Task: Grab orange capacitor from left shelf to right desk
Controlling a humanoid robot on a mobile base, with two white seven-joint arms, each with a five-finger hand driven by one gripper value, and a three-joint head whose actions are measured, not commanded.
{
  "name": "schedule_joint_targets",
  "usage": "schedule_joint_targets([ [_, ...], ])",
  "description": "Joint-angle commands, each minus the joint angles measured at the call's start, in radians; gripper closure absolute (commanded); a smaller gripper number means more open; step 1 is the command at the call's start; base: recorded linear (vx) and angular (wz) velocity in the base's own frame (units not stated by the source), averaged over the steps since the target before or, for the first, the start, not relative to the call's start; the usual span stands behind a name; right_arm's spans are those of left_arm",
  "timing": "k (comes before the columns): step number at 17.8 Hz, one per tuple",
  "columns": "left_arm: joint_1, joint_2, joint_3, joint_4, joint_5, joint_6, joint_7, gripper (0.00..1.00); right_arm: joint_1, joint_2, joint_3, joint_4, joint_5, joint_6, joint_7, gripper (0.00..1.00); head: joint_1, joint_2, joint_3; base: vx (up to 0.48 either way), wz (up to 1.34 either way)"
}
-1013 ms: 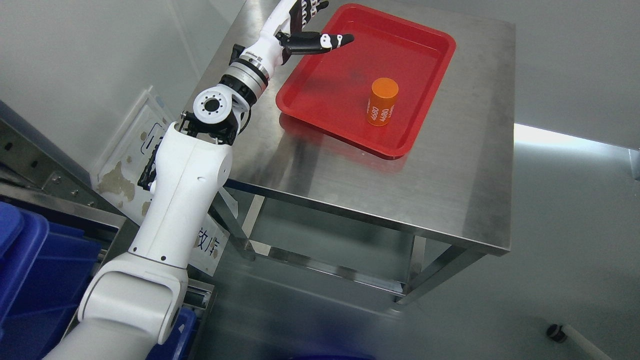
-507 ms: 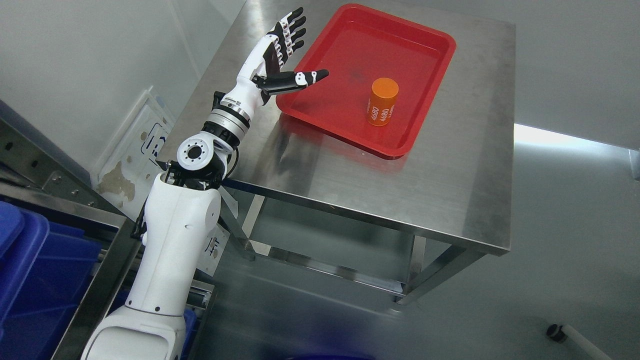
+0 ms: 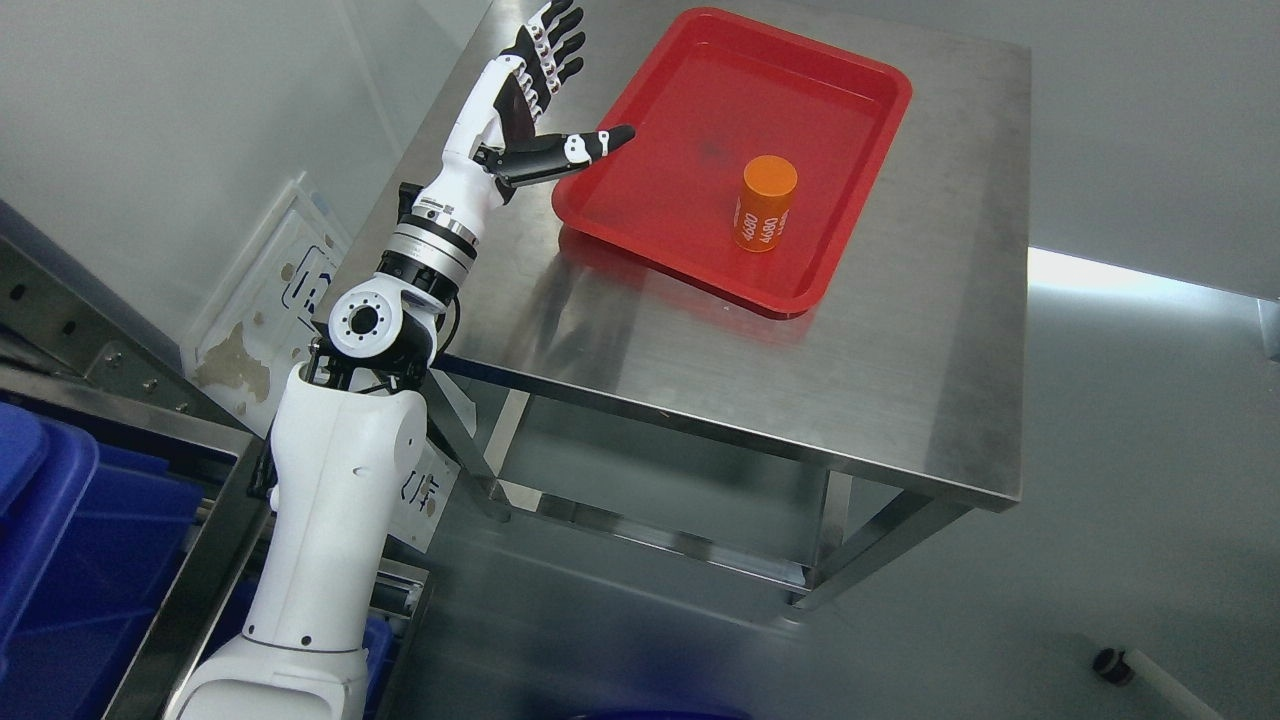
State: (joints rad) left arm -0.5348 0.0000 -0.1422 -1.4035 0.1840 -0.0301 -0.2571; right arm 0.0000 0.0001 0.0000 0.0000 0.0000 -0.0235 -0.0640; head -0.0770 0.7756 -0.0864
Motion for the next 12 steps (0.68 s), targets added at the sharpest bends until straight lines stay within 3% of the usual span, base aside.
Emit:
schedule_joint_targets([
  [1,0.003,0.017,0.029,-0.064,0.0,0.001,-0.001,0.0,0.023,-0.018,-0.011,-0.017,0.006,0.0,0.0,0.0,0.0,0.0,0.0,0.0,0.0],
  [12,0.003,0.017,0.029,-0.069,0.003,0.001,-0.001,0.0,0.023,-0.018,-0.011,-0.017,0.006,0.0,0.0,0.0,0.0,0.0,0.0,0.0,0.0],
])
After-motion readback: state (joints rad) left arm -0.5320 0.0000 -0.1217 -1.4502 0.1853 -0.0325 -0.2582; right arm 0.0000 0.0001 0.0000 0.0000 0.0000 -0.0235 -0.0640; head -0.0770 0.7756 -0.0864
